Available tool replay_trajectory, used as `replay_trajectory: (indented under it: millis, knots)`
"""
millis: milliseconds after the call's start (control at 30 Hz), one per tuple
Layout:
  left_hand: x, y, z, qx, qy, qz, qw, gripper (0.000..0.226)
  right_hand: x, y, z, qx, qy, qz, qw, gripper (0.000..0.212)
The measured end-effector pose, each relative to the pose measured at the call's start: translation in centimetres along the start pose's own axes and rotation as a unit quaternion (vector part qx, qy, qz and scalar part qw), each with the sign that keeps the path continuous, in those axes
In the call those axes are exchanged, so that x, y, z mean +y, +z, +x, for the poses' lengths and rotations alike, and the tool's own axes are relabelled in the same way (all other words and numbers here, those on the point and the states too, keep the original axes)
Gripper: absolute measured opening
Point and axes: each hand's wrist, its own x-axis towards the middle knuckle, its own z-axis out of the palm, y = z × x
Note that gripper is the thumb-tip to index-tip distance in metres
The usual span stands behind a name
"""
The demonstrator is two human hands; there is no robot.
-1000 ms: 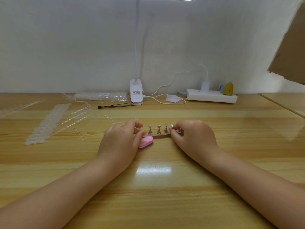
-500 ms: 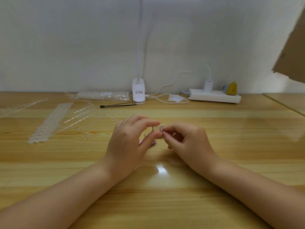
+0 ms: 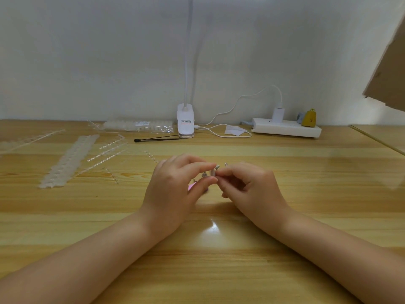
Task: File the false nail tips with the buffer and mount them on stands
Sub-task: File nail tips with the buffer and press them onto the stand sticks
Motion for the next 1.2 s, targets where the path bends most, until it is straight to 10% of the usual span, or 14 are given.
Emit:
replay_trajectory:
  millis: [1200]
  knots:
    - [0.1,-0.2,-0.2,-0.029,-0.119,-0.156,0.98,0.031,1.0,0.2,0.2,0.039,-0.11,-0.064,0.991,0.006]
